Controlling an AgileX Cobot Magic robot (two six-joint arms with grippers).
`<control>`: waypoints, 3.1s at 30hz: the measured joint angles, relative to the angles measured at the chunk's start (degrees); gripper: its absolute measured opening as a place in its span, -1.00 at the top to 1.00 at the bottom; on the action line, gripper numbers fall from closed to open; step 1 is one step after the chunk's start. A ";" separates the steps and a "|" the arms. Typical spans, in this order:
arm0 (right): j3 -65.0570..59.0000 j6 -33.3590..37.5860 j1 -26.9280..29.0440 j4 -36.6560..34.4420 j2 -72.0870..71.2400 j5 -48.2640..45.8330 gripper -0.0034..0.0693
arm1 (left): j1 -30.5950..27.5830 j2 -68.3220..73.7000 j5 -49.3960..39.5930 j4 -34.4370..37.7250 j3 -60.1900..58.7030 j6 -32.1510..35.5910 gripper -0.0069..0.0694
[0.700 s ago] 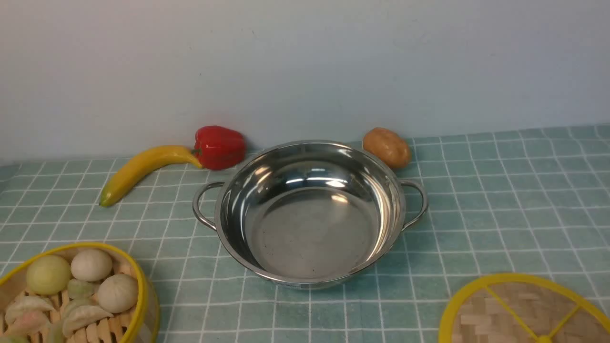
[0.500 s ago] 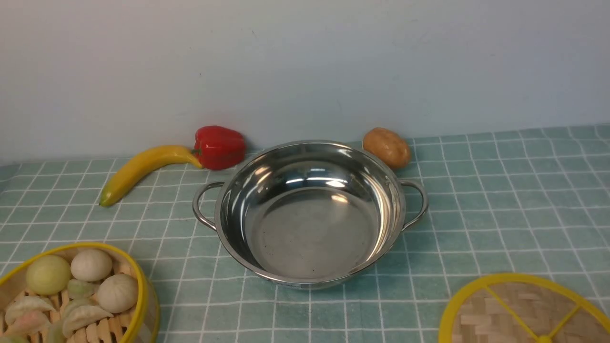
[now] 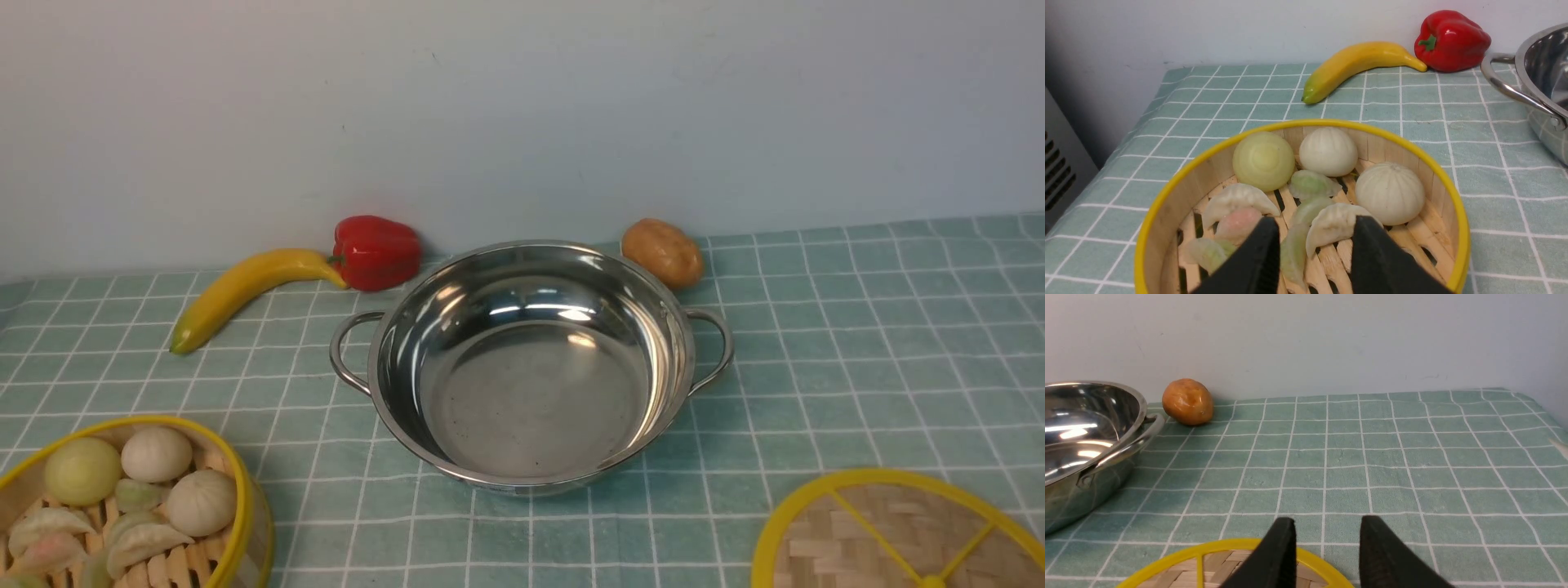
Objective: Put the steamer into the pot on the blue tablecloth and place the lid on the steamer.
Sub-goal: 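Grasp the rim of the steamer basket holding the buns with the left gripper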
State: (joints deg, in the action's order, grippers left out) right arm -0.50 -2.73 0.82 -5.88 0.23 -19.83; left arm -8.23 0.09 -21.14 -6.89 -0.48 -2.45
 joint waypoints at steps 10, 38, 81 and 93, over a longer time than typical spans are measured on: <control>0.00 0.00 0.00 0.00 0.00 0.00 0.24 | 0.00 -0.09 2.88 1.10 0.00 -0.92 0.18; 0.00 0.00 0.00 0.00 0.00 0.00 0.24 | 0.00 5.38 -5.41 10.56 21.88 -13.52 0.18; 0.00 0.00 0.00 0.00 0.00 0.11 0.24 | 0.74 86.01 -35.19 19.46 44.18 48.29 0.18; 0.00 0.00 0.00 0.00 0.00 0.11 0.24 | 0.74 90.82 -33.98 21.66 44.18 48.07 0.29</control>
State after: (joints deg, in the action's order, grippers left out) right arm -0.50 -2.73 0.82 -5.88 0.23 -19.72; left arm -7.48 90.90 -55.12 14.78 43.70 45.62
